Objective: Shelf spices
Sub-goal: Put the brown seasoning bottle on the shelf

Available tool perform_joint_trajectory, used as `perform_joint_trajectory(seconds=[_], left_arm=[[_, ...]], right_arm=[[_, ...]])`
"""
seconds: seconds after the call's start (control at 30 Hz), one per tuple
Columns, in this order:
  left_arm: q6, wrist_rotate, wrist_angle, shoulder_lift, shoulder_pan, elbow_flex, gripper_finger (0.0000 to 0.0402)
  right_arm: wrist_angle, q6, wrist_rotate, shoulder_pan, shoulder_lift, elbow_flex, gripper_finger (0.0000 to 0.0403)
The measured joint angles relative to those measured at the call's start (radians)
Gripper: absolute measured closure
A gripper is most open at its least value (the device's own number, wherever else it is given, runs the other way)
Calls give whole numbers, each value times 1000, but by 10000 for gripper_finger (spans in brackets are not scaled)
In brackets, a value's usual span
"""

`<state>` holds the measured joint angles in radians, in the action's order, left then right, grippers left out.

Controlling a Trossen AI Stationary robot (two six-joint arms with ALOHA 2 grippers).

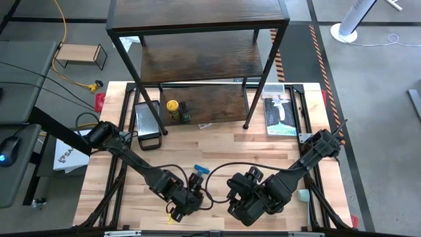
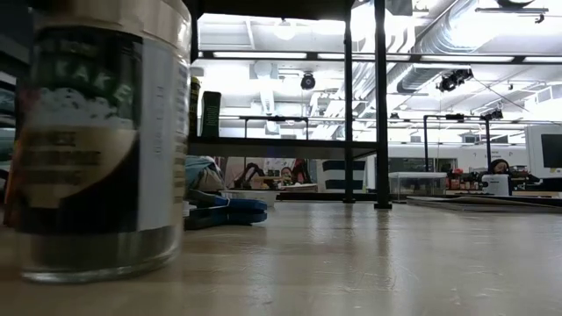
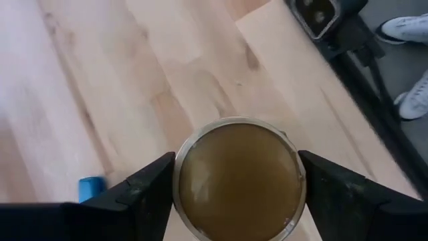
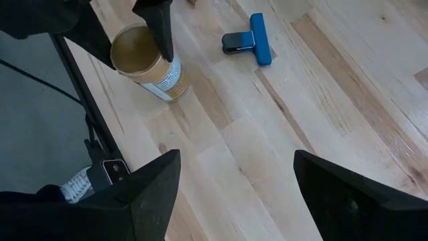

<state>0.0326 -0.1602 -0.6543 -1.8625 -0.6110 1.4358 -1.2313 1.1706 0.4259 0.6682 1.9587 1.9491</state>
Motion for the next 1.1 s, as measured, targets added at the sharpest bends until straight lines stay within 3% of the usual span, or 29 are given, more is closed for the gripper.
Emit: perform_joint_trajectory(seconds=[0.13, 0.23, 0.37, 0.5, 0.73, 0.97, 1.1], left_arm=[[8, -63, -67, 31, 0, 15, 131], [18, -104, -108, 95, 5, 38, 131], [42, -156, -105, 212, 9, 39, 131], [79, -194, -107, 339, 16, 39, 131], [96, -278, -105, 484, 33, 40, 131], [95, -312, -110, 494, 38, 40, 131], [68, -377, -102, 494, 37, 39, 131]], right_arm=[[19, 23, 2, 0, 0, 0, 116], [87, 11, 65, 2, 0, 0, 116], [212, -75, 199, 8, 0, 0, 116], [316, -248, 254, -14, 0, 0, 116], [484, -632, 259, -83, 0, 0, 116], [528, -760, 261, -180, 0, 0, 116], [589, -815, 206, -218, 0, 0, 116]])
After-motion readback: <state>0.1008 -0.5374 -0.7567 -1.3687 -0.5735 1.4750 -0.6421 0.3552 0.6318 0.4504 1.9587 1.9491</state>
